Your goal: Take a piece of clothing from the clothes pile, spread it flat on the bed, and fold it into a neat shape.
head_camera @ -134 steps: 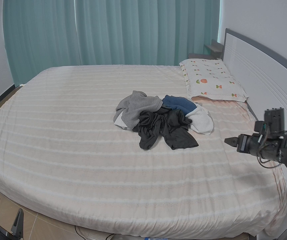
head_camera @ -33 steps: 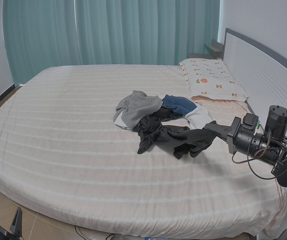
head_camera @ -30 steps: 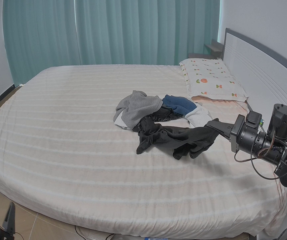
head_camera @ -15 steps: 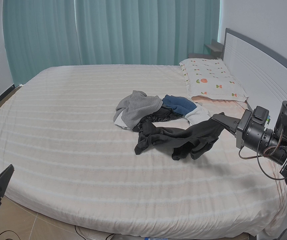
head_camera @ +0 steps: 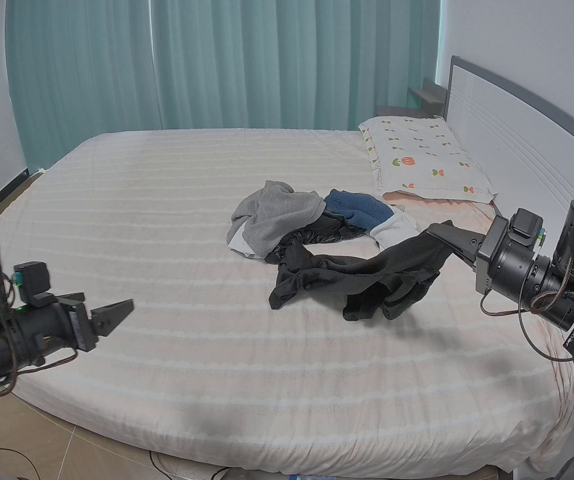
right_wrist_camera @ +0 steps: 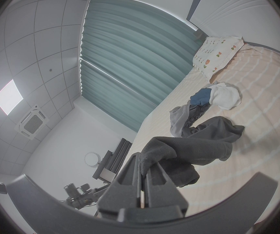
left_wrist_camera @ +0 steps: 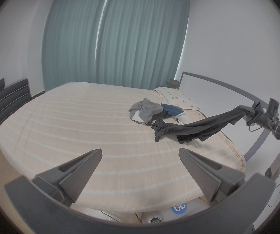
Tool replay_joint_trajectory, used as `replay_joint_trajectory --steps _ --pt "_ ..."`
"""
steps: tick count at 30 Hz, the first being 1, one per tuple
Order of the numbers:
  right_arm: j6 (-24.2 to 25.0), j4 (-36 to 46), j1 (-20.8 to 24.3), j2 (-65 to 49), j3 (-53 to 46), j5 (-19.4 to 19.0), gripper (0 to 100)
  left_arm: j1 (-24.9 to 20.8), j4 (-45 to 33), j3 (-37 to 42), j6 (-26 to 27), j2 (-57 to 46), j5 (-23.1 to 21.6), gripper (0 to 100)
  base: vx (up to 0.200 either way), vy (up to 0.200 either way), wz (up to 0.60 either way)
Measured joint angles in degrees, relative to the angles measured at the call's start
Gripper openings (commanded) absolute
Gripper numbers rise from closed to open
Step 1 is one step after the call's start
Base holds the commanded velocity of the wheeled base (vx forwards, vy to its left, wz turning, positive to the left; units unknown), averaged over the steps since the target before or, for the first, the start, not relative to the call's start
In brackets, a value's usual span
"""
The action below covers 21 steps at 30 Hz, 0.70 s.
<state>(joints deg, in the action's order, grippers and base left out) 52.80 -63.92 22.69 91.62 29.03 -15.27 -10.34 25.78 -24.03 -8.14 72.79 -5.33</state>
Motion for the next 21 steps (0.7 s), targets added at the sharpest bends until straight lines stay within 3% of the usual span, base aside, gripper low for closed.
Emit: replay_joint_trajectory --steps 10,21 --pt "-0.35 0.48 0.77 -2.85 -0.15 0.28 0 -12.35 14.01 -4.52 -5.40 26.27 5.92 100 0.000 0.000 0.00" --pt "-0.77 0.85 2.04 -6.68 -0.43 0.99 0 -18.26 24.86 -16.85 -7.91 49.18 10.06 100 0.000 0.000 0.00"
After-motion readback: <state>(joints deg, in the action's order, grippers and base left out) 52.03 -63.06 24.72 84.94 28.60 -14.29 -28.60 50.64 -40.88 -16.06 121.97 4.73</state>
